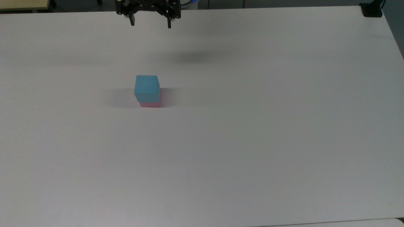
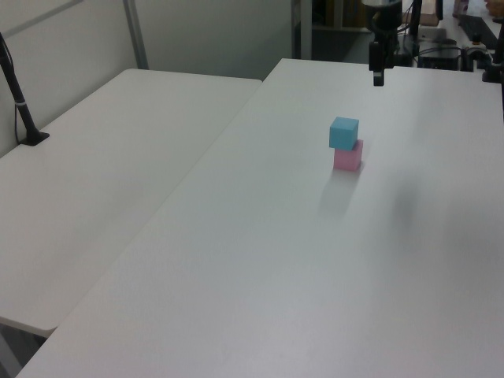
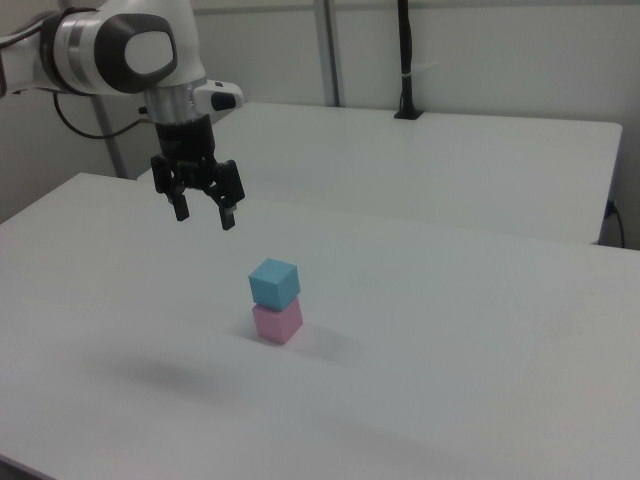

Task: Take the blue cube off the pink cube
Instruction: 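Lower the open gripper down over the light-blue cube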

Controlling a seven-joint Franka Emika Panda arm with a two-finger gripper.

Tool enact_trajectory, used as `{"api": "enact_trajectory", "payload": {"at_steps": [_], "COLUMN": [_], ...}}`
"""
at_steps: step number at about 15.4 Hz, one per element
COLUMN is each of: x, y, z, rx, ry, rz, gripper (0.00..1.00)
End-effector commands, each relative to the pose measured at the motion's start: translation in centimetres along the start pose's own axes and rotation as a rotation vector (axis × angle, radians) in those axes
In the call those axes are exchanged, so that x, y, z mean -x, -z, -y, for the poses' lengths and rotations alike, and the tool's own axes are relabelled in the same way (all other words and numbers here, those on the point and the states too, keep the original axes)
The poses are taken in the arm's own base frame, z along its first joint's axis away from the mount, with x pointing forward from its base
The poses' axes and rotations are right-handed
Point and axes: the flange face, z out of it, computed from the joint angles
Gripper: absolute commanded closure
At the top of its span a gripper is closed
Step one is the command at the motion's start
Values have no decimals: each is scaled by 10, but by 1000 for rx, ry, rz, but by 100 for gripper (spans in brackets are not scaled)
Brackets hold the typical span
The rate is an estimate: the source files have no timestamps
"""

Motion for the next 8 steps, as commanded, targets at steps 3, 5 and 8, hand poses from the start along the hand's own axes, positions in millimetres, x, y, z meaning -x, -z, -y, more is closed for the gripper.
{"api": "enact_trajectory", "payload": {"at_steps": [3, 5, 8], "x": [-32, -33, -32], "y": [-10, -11, -11], "z": [-14, -15, -14], "rx": [9, 9, 10], "ry": [-39, -42, -39], "rz": [-21, -19, -15], "gripper": [0, 0, 0]}}
